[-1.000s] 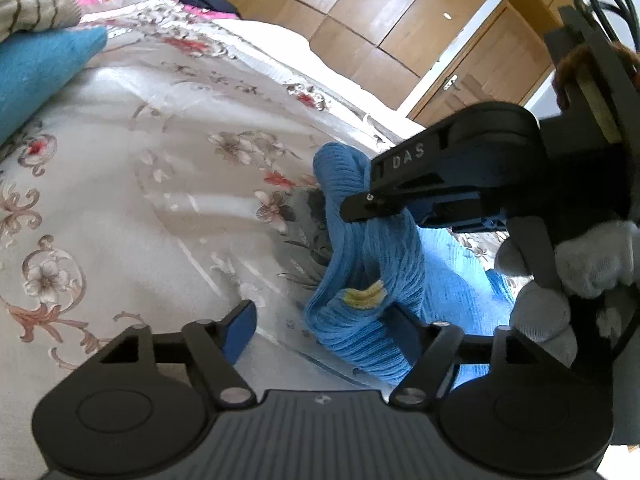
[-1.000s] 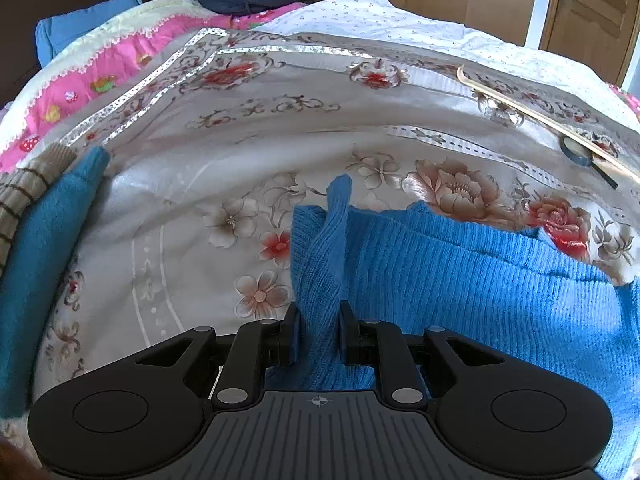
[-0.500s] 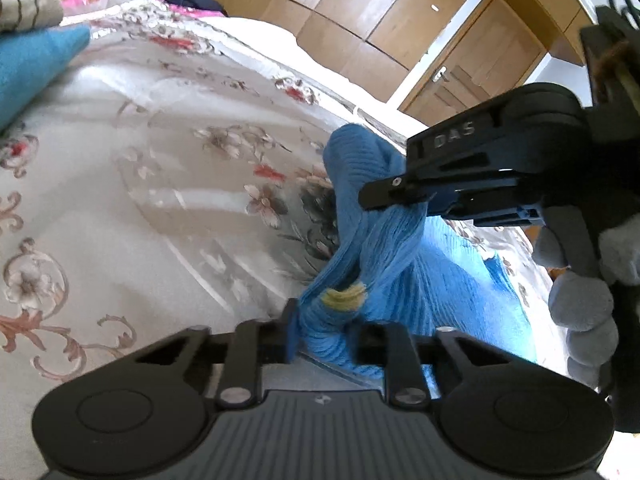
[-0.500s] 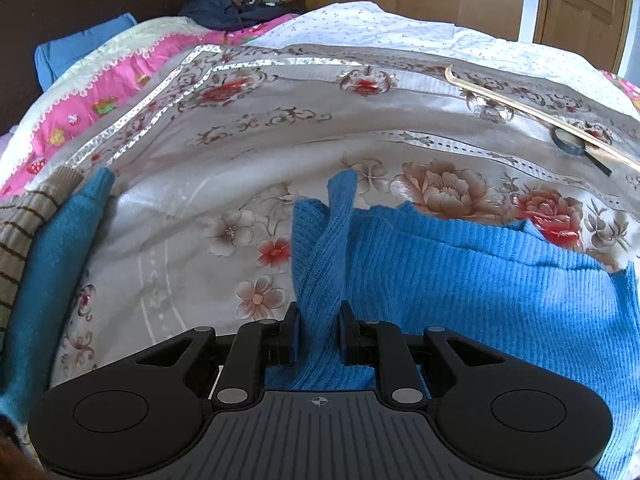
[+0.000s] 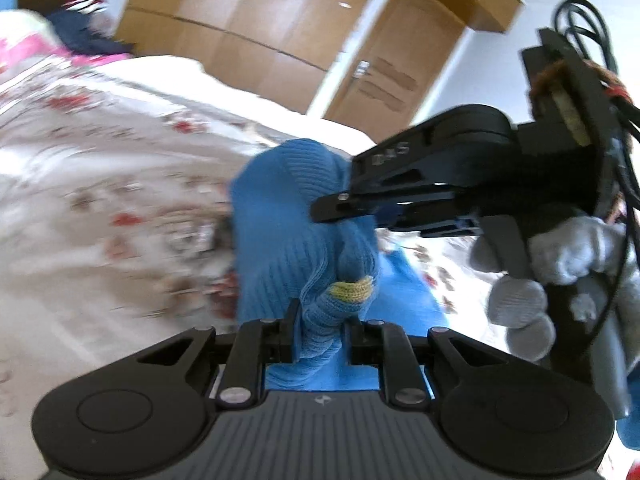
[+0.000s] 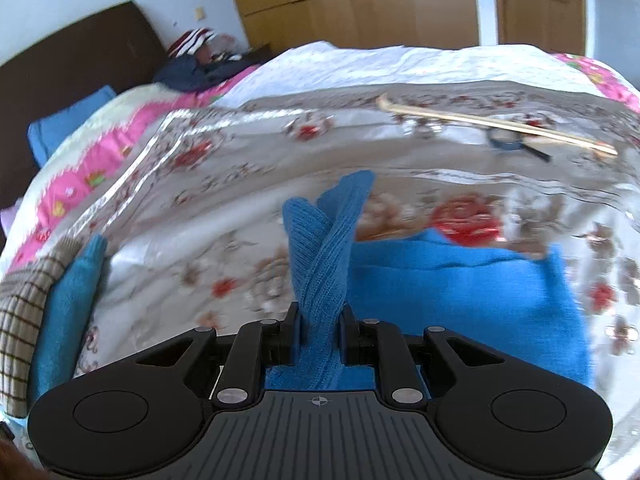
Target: Fold small clothes
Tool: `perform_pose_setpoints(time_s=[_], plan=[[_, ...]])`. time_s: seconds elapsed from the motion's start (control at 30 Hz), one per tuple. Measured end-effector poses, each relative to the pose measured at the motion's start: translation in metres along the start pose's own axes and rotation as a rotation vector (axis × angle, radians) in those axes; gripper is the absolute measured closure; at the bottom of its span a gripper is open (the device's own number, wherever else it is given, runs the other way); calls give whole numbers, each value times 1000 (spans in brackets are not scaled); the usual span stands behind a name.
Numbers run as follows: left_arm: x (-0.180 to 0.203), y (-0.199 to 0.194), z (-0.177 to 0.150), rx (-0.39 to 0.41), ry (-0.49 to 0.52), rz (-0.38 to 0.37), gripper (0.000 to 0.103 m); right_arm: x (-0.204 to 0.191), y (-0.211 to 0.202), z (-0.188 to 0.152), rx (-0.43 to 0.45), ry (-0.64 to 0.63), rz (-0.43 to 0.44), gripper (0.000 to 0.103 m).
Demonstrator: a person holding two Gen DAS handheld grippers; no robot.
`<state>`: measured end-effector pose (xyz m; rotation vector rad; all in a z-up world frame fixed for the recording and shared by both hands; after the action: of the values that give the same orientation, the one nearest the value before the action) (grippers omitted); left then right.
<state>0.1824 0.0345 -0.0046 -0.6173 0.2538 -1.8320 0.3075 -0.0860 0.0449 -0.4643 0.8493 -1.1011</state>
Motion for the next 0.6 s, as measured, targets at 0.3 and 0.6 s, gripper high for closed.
perform_pose_setpoints(time_s=[0.3,0.6], plan=[[65,50,3,-64,105,-79,74,95,-12,8,29,134,-26,87],[114,94,-18,-151,209,-100,74,161,-3,-7,20,227,-55,85]])
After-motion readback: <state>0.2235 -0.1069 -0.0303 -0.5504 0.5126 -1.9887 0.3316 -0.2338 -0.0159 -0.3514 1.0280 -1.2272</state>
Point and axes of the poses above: each gripper's, at about its wrist camera, not at the fingertips, and y roughly the way its jaws point, x to its right, z to its top, the point moved 1 cm from there along y, roughly the way its jaws point, and after that the axes turned 11 degrees about y, right-handed, at the moved point
